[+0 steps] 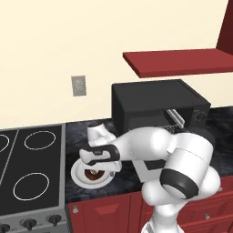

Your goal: Pick up the bagel from the plate, place it on the toaster oven rack, close the door, and set the timer.

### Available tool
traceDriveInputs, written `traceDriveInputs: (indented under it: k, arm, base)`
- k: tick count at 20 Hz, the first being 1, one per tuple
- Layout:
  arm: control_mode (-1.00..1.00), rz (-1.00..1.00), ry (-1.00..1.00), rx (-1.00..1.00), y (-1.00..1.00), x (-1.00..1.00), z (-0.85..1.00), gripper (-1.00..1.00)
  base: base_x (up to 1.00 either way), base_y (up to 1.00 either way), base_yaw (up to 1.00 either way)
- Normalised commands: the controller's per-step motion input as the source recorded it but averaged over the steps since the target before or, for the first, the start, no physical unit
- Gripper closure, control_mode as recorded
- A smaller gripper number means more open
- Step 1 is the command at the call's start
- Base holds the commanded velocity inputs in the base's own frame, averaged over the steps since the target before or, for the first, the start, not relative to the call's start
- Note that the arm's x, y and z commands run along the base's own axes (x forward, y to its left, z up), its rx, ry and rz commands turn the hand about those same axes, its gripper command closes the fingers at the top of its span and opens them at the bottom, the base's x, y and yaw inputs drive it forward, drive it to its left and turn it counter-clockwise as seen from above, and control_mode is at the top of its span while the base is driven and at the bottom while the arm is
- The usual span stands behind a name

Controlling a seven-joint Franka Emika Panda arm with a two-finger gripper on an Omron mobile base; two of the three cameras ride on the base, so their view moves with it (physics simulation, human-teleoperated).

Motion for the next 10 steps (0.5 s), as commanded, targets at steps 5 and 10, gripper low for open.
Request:
traceDriveInputs:
  k: [5,10]
  arm:
    - [-1.0,0.0,-0.01,0.0,0.0,0.04,0.0,-1.0]
    - [-1.0,0.0,0.0,0.0,0.05,0.09,-0.01,-1.0]
  base:
    - [0.0,0.0,0.0]
    - [0.0,0.0,0.0]
